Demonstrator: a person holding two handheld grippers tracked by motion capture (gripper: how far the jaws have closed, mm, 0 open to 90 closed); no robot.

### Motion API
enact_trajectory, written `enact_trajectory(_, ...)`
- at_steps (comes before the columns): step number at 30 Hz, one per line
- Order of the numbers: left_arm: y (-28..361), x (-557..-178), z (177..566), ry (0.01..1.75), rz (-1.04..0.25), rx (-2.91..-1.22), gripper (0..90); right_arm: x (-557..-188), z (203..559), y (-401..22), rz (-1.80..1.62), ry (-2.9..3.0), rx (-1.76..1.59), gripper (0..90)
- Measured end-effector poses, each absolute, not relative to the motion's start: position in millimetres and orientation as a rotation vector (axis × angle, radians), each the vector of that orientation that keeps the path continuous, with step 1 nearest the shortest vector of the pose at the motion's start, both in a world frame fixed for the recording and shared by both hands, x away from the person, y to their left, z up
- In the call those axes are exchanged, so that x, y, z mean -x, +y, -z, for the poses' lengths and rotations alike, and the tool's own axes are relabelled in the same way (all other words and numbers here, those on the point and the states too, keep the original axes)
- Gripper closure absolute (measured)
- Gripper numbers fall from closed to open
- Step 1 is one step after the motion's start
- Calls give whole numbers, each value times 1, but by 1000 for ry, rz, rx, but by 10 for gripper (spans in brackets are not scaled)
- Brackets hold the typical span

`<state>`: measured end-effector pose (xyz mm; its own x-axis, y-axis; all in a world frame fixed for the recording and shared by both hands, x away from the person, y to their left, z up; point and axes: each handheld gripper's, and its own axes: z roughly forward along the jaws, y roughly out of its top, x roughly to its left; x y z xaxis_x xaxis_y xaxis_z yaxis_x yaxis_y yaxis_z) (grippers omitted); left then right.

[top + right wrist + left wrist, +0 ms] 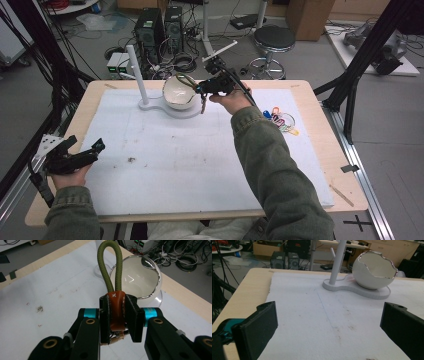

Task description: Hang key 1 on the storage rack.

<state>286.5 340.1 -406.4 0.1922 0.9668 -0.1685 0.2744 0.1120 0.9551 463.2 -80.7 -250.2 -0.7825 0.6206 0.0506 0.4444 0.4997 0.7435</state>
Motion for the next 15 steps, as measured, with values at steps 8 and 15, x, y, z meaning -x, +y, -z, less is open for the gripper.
enact_trajectory(8, 341, -286, 406, 1293, -806, -1381, 18, -467, 246, -55, -1149, 2547, -869, 750)
enact_trajectory(15, 342, -286, 406, 1290, -797, -1377, 18, -471, 238, -35, -1162, 2564, -844, 750)
